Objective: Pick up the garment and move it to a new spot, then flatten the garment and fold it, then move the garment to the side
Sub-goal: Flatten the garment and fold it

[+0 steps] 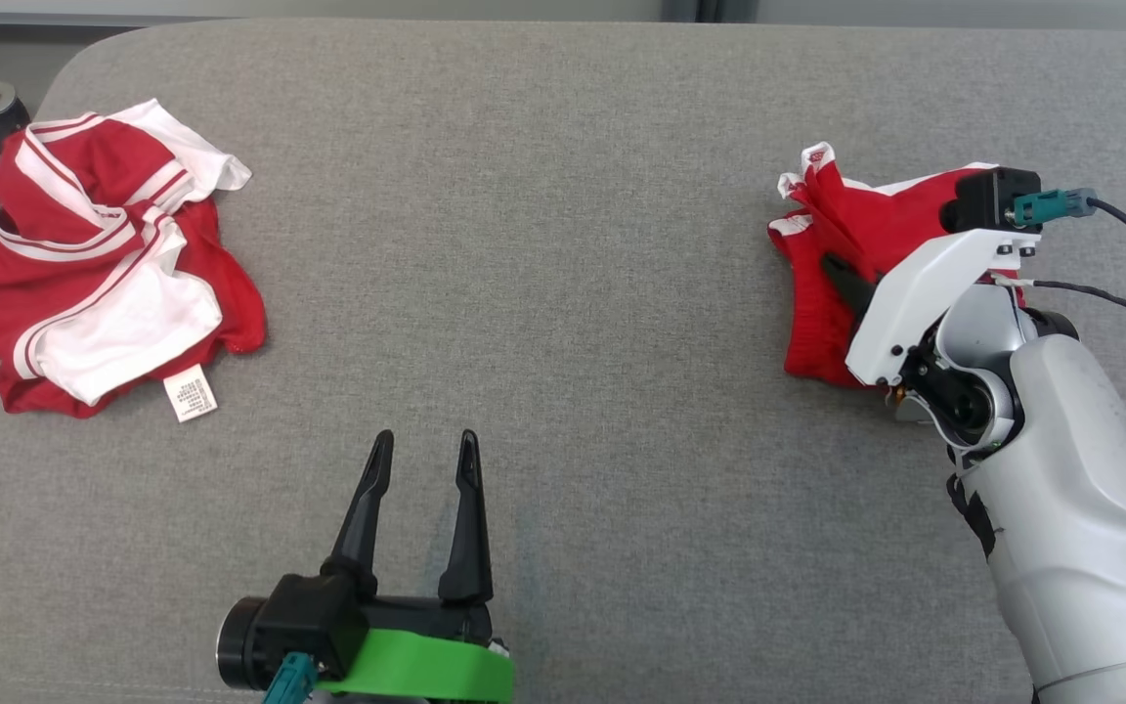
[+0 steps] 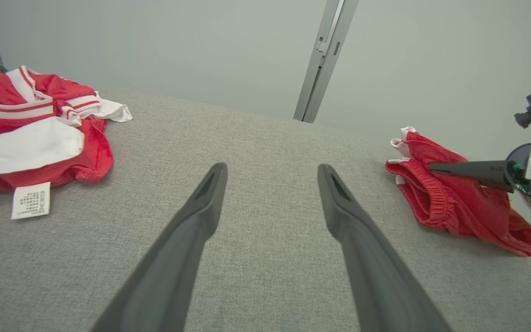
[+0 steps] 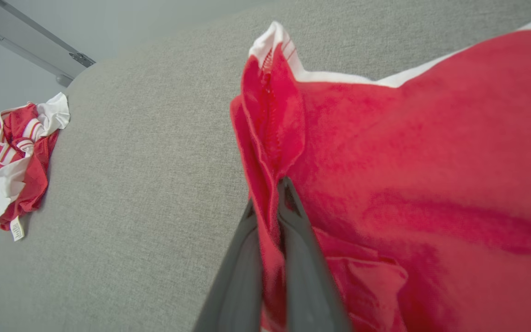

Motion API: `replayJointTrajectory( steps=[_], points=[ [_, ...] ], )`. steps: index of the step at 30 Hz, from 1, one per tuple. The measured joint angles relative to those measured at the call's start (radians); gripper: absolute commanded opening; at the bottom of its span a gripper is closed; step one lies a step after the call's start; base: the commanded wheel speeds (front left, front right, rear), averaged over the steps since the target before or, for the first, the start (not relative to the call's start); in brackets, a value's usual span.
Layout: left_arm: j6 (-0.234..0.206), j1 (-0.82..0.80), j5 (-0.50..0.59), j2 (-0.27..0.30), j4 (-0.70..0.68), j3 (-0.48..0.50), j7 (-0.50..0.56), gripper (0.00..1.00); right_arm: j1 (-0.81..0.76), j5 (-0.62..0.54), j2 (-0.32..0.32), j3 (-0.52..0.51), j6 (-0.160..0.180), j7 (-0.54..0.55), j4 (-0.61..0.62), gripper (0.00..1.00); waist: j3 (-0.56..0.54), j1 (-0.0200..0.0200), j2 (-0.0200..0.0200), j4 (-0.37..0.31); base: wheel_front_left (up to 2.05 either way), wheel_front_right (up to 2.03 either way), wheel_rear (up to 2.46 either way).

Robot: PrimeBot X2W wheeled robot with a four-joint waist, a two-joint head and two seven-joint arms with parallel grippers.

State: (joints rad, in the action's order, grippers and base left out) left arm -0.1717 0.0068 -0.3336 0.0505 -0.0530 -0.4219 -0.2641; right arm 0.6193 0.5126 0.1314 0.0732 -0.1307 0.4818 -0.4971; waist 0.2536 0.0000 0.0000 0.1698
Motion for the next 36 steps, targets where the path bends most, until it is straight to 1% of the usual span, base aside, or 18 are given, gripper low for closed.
replayJointTrajectory(
  steps=[1, 4, 6, 10, 11, 13, 16, 18, 22, 25, 26, 27, 28, 32, 36],
  points=[
    [0.0, 0.001, 0.0, 0.0, 0.002, 0.0, 0.0, 1.0, 0.0, 0.0, -0.006, -0.005, 0.0, -0.012, -0.003, 1.0, -0.002, 0.0, 0.0, 0.001, 0.0, 0.0, 0.0],
    [-0.001, 0.008, 0.0, 0.0, 0.007, 0.002, 0.0, 1.0, 0.0, 0.031, -0.035, -0.015, 0.0, -0.056, 0.014, 1.0, -0.009, 0.0, 0.0, -0.002, 0.0, 0.0, 0.0],
    [-0.001, 0.016, 0.0, 0.0, 0.012, 0.003, 0.0, 1.0, -0.008, 0.075, -0.05, -0.02, 0.0, -0.092, 0.054, 1.0, -0.018, 0.0, 0.0, -0.006, 0.0, 0.0, 0.0],
    [-0.001, 0.028, 0.0, 0.0, 0.015, 0.021, 0.0, 1.0, -0.075, 0.123, -0.035, -0.014, 0.0, -0.149, 0.161, 1.0, -0.039, 0.0, 0.0, -0.02, 0.0, 0.0, 0.0],
    [0.0, 0.03, 0.0, 0.0, 0.015, 0.029, 0.0, 1.0, -0.1, 0.124, -0.018, -0.007, 0.0, -0.166, 0.192, 1.0, -0.046, 0.0, 0.0, -0.025, 0.0, 0.0, 0.0],
    [0.0, 0.043, 0.001, 0.0, 0.015, 0.043, 0.0, 1.0, -0.15, 0.087, 0.036, 0.007, 0.0, -0.211, 0.239, 1.0, -0.06, 0.0, 0.0, -0.039, 0.0, 0.0, 0.0],
    [0.005, 0.066, 0.002, 0.0, 0.015, 0.065, 0.0, 1.0, -0.217, 0.034, 0.097, 0.021, 0.0, -0.281, 0.276, 1.0, -0.083, 0.0, 0.0, -0.059, 0.0, 0.0, 0.0],
    [0.011, 0.08, 0.009, 0.0, 0.013, 0.076, 0.0, 1.0, -0.252, 0.024, 0.108, 0.021, 0.0, -0.324, 0.288, 1.0, -0.1, 0.0, 0.0, -0.073, 0.0, 0.0, 0.0],
    [0.022, 0.121, 0.024, 0.0, 0.007, 0.097, 0.0, 1.0, -0.309, -0.016, 0.155, 0.004, 0.0, -0.419, 0.301, 1.0, -0.132, 0.0, 0.0, -0.106, 0.0, 0.0, 0.0],
    [0.032, 0.127, 0.032, 0.0, 0.005, 0.104, 0.0, 1.0, -0.33, -0.04, 0.178, -0.009, 0.0, -0.456, 0.281, 1.0, -0.146, -0.0001, 0.0, -0.126, 0.0, 0.0, 0.0],
    [0.034, 0.127, 0.035, 0.0, 0.003, 0.104, 0.0, 1.0, -0.329, -0.041, 0.182, -0.019, 0.0, -0.458, 0.269, 0.56, -0.147, -0.0001, 0.0, -0.131, 0.0, 0.0, 0.0],
    [0.037, 0.126, 0.036, 0.0, 0.001, 0.103, 0.0, 1.0, -0.328, -0.041, 0.185, -0.027, 0.0, -0.458, 0.254, 0.27, -0.145, -0.0001, 0.0, -0.133, 0.0, 0.0, 0.0],
    [0.039, 0.125, 0.036, 0.0, 0.0, 0.102, 0.0, 1.0, -0.325, -0.047, 0.191, -0.029, 0.0, -0.458, 0.235, 0.0, -0.141, -0.0001, 0.0, -0.134, 0.0, 0.0, 0.0],
    [0.034, 0.101, 0.034, 0.0, -0.004, 0.094, 0.0, 1.0, -0.259, -0.075, 0.201, -0.018, 0.0, -0.452, 0.137, 0.0, -0.117, -0.0001, 0.0, -0.131, 0.0, 0.0, 0.0],
    [0.018, 0.08, 0.021, 0.0, -0.004, 0.087, 0.0, 1.0, -0.179, -0.09, 0.192, 0.057, 0.0, -0.452, 0.028, 0.0, -0.078, 0.0, 0.0, -0.113, 0.0, 0.0, 0.0]
  ],
)
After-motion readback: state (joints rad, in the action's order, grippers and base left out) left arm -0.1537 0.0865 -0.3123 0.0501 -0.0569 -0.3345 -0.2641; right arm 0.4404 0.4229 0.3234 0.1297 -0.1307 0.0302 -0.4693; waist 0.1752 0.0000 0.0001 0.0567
